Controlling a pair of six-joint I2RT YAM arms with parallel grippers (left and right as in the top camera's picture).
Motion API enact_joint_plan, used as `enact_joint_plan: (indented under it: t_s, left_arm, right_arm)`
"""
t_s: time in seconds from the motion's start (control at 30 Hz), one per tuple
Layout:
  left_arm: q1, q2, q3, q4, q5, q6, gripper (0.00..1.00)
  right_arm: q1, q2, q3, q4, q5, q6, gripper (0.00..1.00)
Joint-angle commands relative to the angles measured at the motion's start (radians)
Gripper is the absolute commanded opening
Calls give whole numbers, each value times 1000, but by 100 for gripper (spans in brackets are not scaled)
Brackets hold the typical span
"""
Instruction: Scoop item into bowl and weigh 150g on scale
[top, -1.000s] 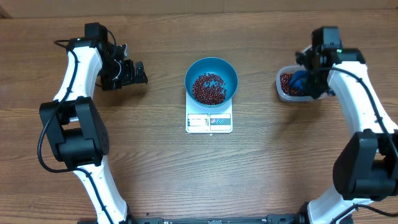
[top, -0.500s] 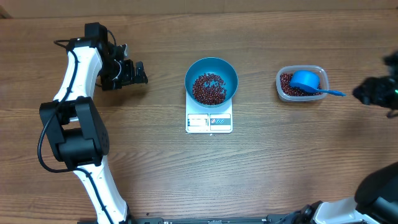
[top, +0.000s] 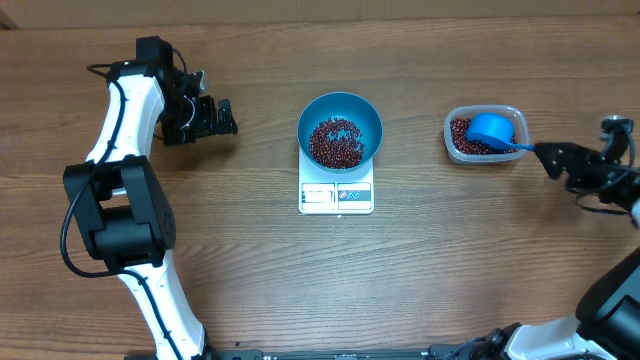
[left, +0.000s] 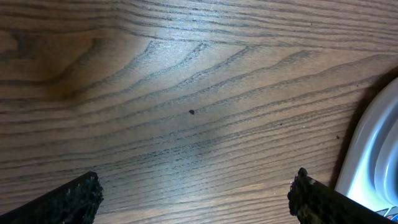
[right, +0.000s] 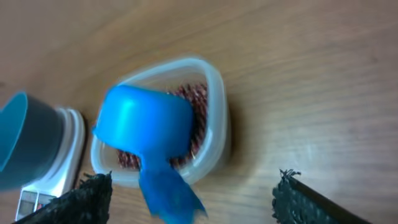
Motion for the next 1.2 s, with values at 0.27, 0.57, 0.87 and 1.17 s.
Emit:
enact_joint_plan:
  t_s: [0.27, 0.57, 0.87, 1.17]
  left_arm:
    - [-7, 8, 8, 1, -2, 16, 99]
    - [-7, 8, 8, 1, -2, 16, 100]
    - [-7, 8, 8, 1, -2, 16, 100]
    - [-7, 8, 8, 1, -2, 16, 100]
  right_arm:
    - [56, -4, -21, 90, -246, 281, 79]
    - [45, -28, 0, 152, -246, 465, 80]
    - [85, -33, 0, 483, -390, 1010, 77]
    - [15, -34, 0, 148, 100, 782, 79]
